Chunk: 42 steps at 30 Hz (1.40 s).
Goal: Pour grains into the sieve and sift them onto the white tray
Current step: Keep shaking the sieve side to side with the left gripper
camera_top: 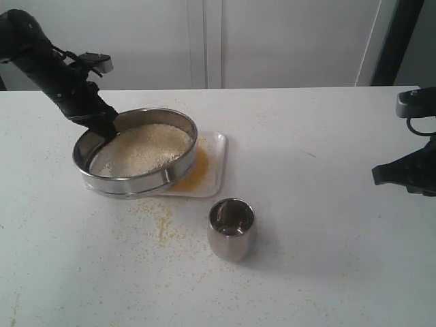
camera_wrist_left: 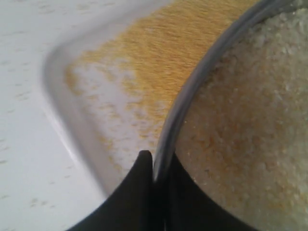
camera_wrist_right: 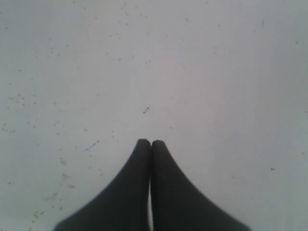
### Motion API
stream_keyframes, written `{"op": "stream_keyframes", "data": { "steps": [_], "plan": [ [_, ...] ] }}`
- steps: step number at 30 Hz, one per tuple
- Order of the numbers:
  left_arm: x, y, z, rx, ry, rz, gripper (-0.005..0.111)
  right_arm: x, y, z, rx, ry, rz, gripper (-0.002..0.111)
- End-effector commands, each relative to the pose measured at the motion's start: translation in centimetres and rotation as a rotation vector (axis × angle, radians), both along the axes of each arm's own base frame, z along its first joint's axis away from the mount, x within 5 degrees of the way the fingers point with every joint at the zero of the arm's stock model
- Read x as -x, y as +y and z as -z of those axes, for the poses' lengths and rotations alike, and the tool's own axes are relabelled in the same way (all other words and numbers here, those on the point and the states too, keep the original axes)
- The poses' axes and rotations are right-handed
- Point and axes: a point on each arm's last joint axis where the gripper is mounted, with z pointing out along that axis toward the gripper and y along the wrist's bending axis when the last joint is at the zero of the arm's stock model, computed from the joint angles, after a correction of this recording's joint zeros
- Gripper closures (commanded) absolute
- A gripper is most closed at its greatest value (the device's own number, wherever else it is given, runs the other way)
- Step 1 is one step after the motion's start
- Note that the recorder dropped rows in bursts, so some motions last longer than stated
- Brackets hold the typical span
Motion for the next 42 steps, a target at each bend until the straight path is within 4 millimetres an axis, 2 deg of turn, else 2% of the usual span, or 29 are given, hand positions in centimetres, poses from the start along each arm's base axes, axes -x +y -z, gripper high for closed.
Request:
{"op": "stream_keyframes", "data": {
  "steps": [1,2,3,4,6,7,8,11,12,13,14,15,16,17,18,20,21,22,23,25,26,27,30,31,32,36,38,40,42],
  "plan": [
    [-1.1,0.4,-0.7,0.082,0.068,-0.526,0.107,-0.1,-0.2,-0.3,0.005,-0.015,0.004,0.108],
    [-1.1,-0.1,-0.7,0.058,0.037,-0.448,0.107,-0.1,-0.2,-0.3,0.005,-0.015,0.004,0.108],
    [-0.1,-2.1,-0.8,-0.021,-0.056,-0.069,0.107,-0.1,-0.2,-0.3,0.005,-0.017,0.004,0.108],
    [0.3,-2.5,-0.8,-0.061,-0.074,0.051,0.107,-0.2,-0.2,-0.3,0.005,-0.019,0.004,0.108],
    [-0.5,-0.9,-0.5,-0.169,-0.045,-0.298,0.107,-0.2,-0.2,-0.3,0.005,-0.019,0.004,0.108],
    [-0.9,1.1,-0.4,-0.212,-0.019,-0.576,0.107,-0.2,-0.2,-0.3,0.005,-0.019,0.004,0.108],
    [-0.8,1.1,-0.4,-0.208,-0.017,-0.583,0.107,-0.2,-0.2,-0.3,0.003,-0.019,0.006,0.108],
    [0.5,-4.1,-1.4,-0.026,-0.126,0.11,0.107,-0.2,-0.2,-0.3,-0.011,-0.019,0.028,0.108],
    [0.1,-4.2,-1.8,0.007,-0.148,0.029,0.107,-0.1,-0.2,-0.3,-0.007,-0.017,0.023,0.108],
    [-1.0,-2.4,-1.9,0.039,-0.104,-0.314,0.107,-0.1,-0.2,-0.3,-0.007,-0.017,0.023,0.108],
    [-1.3,-1.2,-1.8,0.055,-0.062,-0.485,0.107,-0.1,-0.2,-0.3,-0.007,-0.017,0.023,0.108],
    [-1.4,-0.6,-1.5,0.073,-0.014,-0.562,0.107,-0.2,-0.2,-0.3,-0.007,-0.019,0.023,0.108],
    [-1.2,-0.9,-1.6,0.05,-0.043,-0.443,0.107,-0.2,-0.2,-0.3,-0.007,-0.019,0.023,0.108],
    [-0.6,-1.9,-1.7,-0.018,-0.115,-0.141,0.107,-0.1,-0.2,-0.3,-0.007,-0.017,0.023,0.108],
    [-0.4,-1.7,-1.7,-0.057,-0.118,-0.103,0.107,-0.1,-0.2,-0.3,-0.007,-0.017,0.023,0.108],
    [-1.0,1.0,-1.6,-0.038,-0.013,-0.495,0.107,-0.2,-0.2,-0.3,-0.007,-0.019,0.023,0.108],
    [-0.9,0.9,-1.7,0.032,0.004,-0.456,0.107,-0.2,-0.2,-0.3,-0.007,-0.019,0.023,0.108],
    [-0.3,-1.5,-2.3,0.092,-0.051,-0.178,0.107,-0.2,-0.2,-0.3,-0.007,-0.019,0.023,0.108],
    [0.1,-2.6,-2.6,0.111,-0.075,-0.061,0.107,-0.2,-0.2,-0.3,-0.007,-0.019,0.023,0.108],
    [-0.4,-1.6,-2.5,0.031,-0.08,-0.214,0.107,-0.2,-0.2,-0.3,-0.007,-0.019,0.023,0.108],
    [-0.9,1.0,-2.1,0.031,0.008,-0.545,0.107,-0.2,-0.2,-0.3,-0.007,-0.019,0.023,0.108],
    [-1.0,1.7,-1.8,0.05,0.049,-0.616,0.107,-0.2,-0.2,-0.3,-0.007,-0.019,0.023,0.108],
    [0.3,-2.7,-2.2,0.072,-0.048,-0.084,0.107,-0.1,-0.2,-0.3,-0.007,-0.017,0.023,0.108],
    [0.7,-3.5,-2.2,0.028,-0.061,-0.008,0.107,-0.1,-0.2,-0.3,-0.007,-0.017,0.023,0.108],
    [0.7,-3.5,-2.0,-0.023,-0.059,-0.044,0.107,-0.1,-0.2,-0.3,-0.007,-0.017,0.023,0.108],
    [-0.5,0.5,-1.5,-0.101,0.01,-0.591,0.107,-0.2,-0.2,-0.3,-0.007,-0.019,0.023,0.108],
    [-0.5,-0.9,-1.8,0.009,0.017,-0.47,0.107,-0.2,-0.2,-0.3,-0.007,-0.019,0.023,0.108],
    [0.4,-4.5,-2.4,0.111,-0.05,-0.136,0.107,-0.2,-0.2,-0.3,-0.007,-0.019,0.023,0.108],
    [0.8,-5.7,-2.3,0.051,-0.089,-0.036,0.107,-0.2,-0.2,-0.3,-0.007,-0.019,0.023,0.108]
  ]
}}
